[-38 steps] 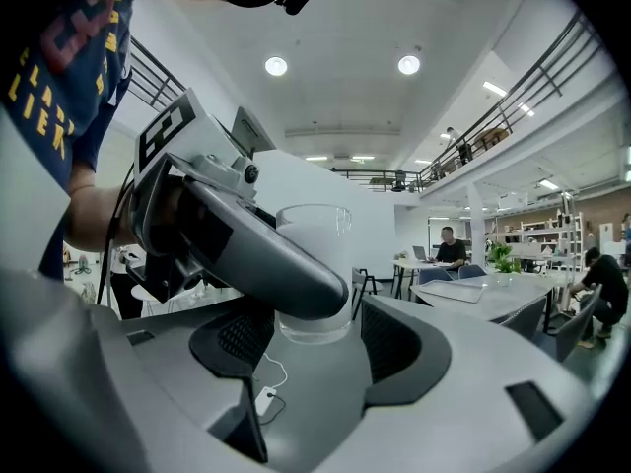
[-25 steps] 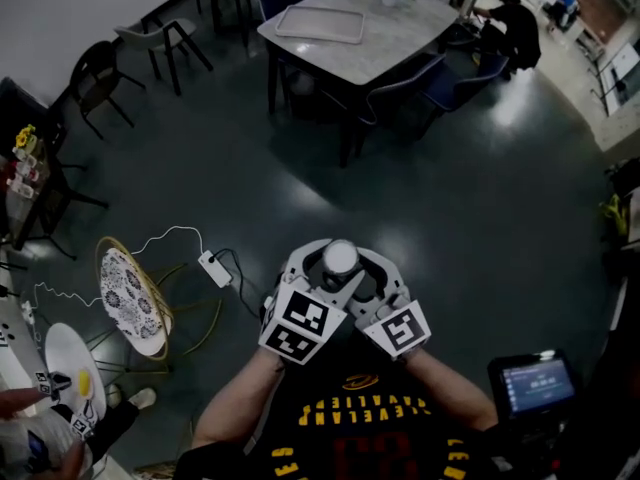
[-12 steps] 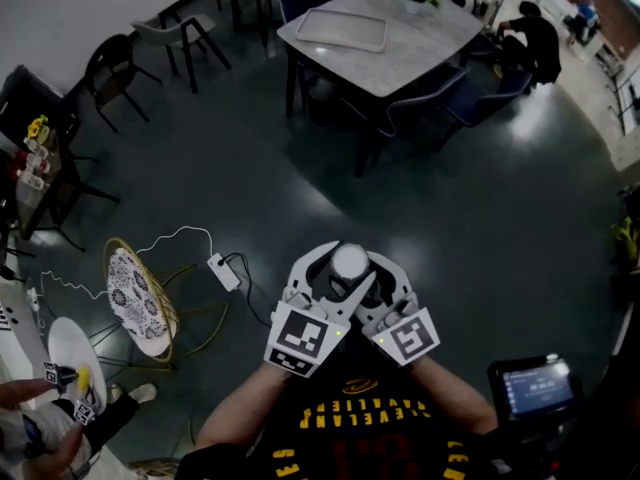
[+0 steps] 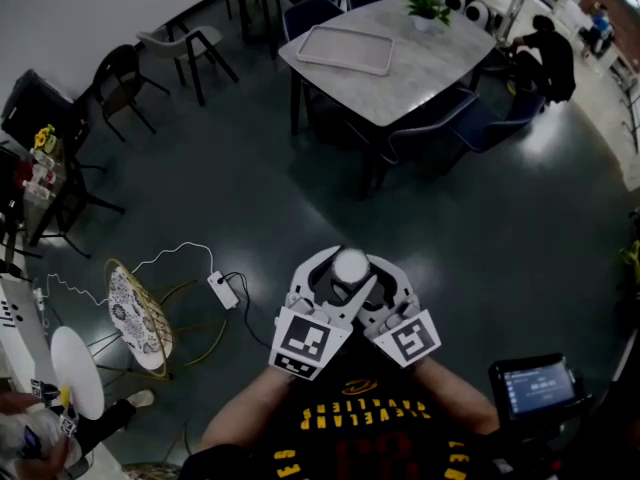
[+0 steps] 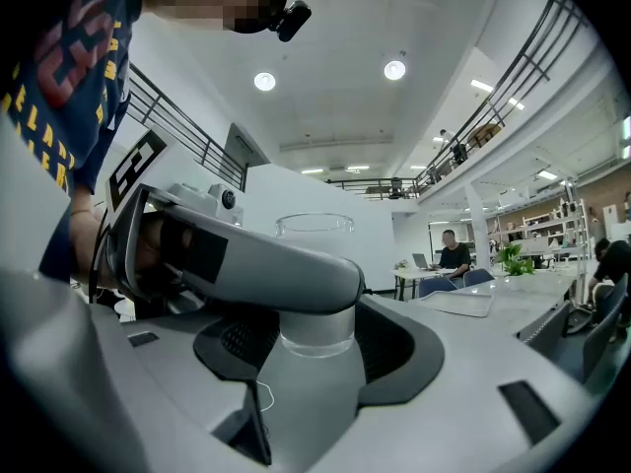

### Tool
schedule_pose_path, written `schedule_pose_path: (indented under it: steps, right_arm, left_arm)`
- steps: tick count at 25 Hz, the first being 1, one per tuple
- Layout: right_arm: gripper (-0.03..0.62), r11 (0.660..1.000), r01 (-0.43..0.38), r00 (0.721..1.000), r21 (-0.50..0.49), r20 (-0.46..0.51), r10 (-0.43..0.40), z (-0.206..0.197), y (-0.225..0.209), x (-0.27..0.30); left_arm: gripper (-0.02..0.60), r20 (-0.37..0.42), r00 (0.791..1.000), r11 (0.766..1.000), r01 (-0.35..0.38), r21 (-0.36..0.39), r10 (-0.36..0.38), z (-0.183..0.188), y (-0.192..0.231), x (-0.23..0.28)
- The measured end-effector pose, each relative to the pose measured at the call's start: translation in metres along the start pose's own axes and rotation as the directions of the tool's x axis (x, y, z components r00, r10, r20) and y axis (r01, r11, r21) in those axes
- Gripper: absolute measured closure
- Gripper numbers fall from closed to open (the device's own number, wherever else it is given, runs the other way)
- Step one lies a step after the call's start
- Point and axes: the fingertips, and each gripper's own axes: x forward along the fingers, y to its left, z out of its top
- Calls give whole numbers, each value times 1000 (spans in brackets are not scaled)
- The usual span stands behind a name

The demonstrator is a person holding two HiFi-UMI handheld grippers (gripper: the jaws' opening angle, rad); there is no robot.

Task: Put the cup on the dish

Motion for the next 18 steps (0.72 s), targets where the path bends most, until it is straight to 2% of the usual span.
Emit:
schedule_pose_path:
  steps: [9, 18]
  right_arm:
    - [349, 998, -68, 998, 5, -13, 68, 0, -52, 1]
    - [349, 995, -96, 995, 14, -12, 96, -11, -71, 0]
  left_arm:
    - [319, -1, 998, 997, -69, -40, 69, 14, 6, 51]
    - [319, -25, 995, 994, -102, -37, 101, 7, 7, 73]
